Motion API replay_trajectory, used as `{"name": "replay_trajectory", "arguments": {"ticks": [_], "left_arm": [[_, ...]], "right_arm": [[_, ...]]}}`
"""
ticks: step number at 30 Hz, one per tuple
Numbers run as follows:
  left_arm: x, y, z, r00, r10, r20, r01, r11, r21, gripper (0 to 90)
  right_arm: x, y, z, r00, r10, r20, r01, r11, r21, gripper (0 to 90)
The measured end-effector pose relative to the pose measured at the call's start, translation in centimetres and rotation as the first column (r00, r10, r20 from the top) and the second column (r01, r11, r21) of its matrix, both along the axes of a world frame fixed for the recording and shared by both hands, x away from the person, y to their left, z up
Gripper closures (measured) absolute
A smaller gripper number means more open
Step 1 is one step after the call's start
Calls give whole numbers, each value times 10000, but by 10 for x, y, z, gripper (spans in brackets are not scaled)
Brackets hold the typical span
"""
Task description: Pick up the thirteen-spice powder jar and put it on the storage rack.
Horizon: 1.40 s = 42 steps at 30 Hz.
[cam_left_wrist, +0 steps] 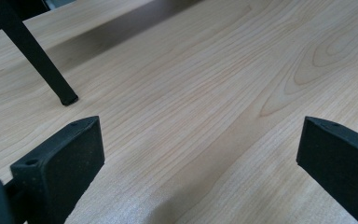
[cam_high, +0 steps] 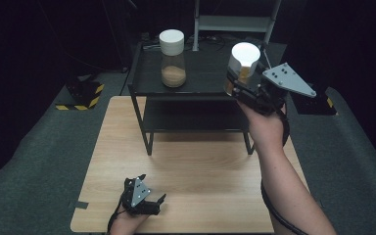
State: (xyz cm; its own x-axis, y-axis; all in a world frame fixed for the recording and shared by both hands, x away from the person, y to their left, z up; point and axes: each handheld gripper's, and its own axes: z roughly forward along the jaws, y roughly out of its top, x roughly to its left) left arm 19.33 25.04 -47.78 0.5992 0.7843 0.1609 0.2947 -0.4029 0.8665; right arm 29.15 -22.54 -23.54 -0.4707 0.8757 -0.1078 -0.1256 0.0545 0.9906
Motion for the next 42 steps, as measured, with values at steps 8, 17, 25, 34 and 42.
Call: {"name": "replay_trajectory", "arguments": {"ticks": [8, 17, 25, 34, 42], "left_arm": [[0, 1, -1, 10000, -16, 22, 16, 10000, -83, 10], [0, 3, -1, 10000, -42, 21, 42, 9999, -154, 10], [0, 4, -1, 10000, -35, 25, 36, 9998, -208, 10], [0, 5, -2, 10000, -35, 1, 35, 9996, -275, 10], [0, 5, -2, 10000, -49, 2, 49, 9996, -291, 10]], "right_arm": [[17, 8, 5, 9996, -180, -222, 181, 9998, 49, 298], [31, 18, 9, 9984, -384, -410, 384, 9993, -19, 298], [40, 22, 10, 9973, -440, -587, 440, 9990, -14, 298], [48, 22, 10, 9959, -444, -788, 453, 9989, 91, 298], [53, 23, 9, 9952, -419, -883, 439, 9988, 210, 297]]}}
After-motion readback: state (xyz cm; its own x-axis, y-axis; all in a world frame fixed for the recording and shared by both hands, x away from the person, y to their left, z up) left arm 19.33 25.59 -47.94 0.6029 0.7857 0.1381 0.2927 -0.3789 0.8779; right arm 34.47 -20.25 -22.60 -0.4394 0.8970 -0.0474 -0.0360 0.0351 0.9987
